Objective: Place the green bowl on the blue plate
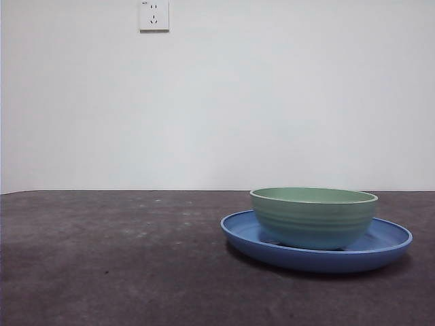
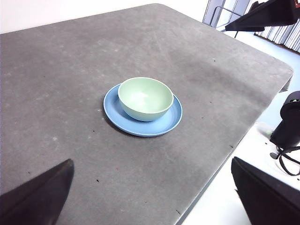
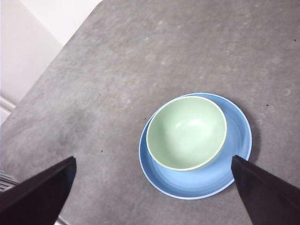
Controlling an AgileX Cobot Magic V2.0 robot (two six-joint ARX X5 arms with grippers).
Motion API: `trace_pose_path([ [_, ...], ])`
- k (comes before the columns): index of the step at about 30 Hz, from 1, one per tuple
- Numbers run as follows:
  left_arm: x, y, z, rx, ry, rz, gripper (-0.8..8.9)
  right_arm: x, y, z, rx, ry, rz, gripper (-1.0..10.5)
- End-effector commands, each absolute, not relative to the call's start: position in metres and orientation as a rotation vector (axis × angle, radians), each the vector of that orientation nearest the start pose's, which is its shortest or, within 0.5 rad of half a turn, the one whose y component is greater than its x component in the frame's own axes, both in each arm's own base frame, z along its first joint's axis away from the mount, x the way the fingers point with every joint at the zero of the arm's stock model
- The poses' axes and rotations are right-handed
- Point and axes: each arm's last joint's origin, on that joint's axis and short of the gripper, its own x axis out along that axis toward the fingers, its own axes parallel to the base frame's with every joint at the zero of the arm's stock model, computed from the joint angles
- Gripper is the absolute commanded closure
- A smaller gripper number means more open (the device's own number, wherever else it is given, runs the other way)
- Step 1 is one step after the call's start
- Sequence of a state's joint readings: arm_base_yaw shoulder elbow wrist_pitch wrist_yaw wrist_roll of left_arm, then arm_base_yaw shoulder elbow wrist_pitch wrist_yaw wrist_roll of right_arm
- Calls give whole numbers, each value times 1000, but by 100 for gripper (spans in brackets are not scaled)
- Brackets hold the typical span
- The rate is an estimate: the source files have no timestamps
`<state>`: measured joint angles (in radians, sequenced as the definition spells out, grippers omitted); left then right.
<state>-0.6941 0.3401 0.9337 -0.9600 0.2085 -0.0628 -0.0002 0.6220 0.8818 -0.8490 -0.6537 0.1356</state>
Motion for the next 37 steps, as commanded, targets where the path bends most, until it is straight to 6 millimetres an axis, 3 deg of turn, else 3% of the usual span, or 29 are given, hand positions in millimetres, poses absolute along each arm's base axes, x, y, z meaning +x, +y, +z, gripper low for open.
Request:
trace_pose_path([
  [1, 19, -24, 348, 28, 378, -885, 216, 102, 18, 334, 302, 588, 605, 317],
  [6, 19, -24, 348, 29, 380, -885, 215, 102, 18, 331, 350, 628, 581, 318],
  [12, 19, -24, 348, 29, 379, -885, 216, 121, 16, 316, 391, 796, 503, 319],
  [21, 19, -24, 348, 29, 379, -885, 216, 189, 16, 279, 451, 1010, 458, 434],
  [25, 19, -24, 348, 29, 380, -885, 216, 217, 15, 261, 457, 1033, 454, 656],
  [27, 19, -24, 348, 29, 380, -885, 216, 229, 15, 253, 459, 1036, 452, 710],
  [37, 19, -24, 348, 29, 380, -885, 215, 270, 15, 204, 502, 1137, 423, 718],
])
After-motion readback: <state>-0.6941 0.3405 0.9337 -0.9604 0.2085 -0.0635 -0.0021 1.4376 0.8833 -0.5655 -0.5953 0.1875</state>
